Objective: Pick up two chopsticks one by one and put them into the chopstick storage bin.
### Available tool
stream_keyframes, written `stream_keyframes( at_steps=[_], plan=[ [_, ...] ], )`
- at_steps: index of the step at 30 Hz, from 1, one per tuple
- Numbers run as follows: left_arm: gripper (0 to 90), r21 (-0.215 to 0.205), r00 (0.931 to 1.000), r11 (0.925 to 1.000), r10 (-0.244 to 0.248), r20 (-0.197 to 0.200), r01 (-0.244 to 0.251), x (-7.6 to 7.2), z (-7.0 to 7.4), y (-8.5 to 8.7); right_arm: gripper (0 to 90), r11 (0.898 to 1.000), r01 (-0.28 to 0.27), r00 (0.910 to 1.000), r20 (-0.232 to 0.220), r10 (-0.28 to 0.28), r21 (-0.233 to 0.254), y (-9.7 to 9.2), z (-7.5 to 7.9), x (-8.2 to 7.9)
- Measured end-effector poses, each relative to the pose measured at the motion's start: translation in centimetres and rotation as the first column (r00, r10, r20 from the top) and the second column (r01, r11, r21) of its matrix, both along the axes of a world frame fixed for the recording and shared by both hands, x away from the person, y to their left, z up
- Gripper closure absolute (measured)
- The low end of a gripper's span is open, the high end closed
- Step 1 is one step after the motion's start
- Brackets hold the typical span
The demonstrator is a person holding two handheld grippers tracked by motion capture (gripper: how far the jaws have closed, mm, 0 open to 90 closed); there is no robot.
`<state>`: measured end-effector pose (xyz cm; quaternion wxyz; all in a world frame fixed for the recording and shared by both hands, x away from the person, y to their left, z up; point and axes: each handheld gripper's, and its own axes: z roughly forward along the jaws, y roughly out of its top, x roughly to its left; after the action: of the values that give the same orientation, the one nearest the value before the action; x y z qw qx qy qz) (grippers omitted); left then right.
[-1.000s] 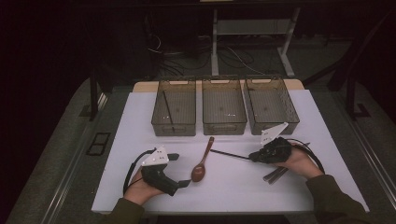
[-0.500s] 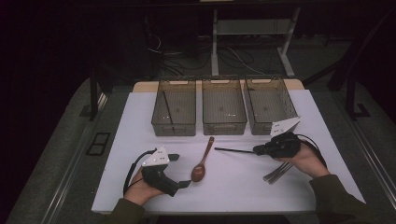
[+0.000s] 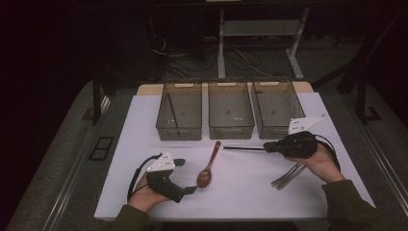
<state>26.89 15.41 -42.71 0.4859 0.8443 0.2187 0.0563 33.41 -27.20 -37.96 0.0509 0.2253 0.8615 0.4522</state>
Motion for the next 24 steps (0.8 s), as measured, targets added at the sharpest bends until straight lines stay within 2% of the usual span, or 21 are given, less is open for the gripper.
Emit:
stream_keyframes(
  at_steps=[12,20,24],
  plan=[
    [0.0,-0.003,0.9999,1.0,0.01,0.007,-0.01,0.0,0.0,0.0,86.5,0.995,0.06,0.9977,0.026,-0.062,0.074,0.4,2.3,-0.2],
    [0.0,-0.002,0.9998,0.9999,0.017,0.011,-0.017,-0.1,0.0,-0.1,86.4,0.991,0.113,0.9913,0.06,-0.118,0.076,1.9,3.7,0.3],
    [0.0,-0.005,0.9998,0.9998,0.017,0.011,-0.017,0.0,0.0,-0.1,86.4,0.99,0.122,0.9897,0.068,-0.126,0.071,3.0,4.1,0.5]
  ],
)
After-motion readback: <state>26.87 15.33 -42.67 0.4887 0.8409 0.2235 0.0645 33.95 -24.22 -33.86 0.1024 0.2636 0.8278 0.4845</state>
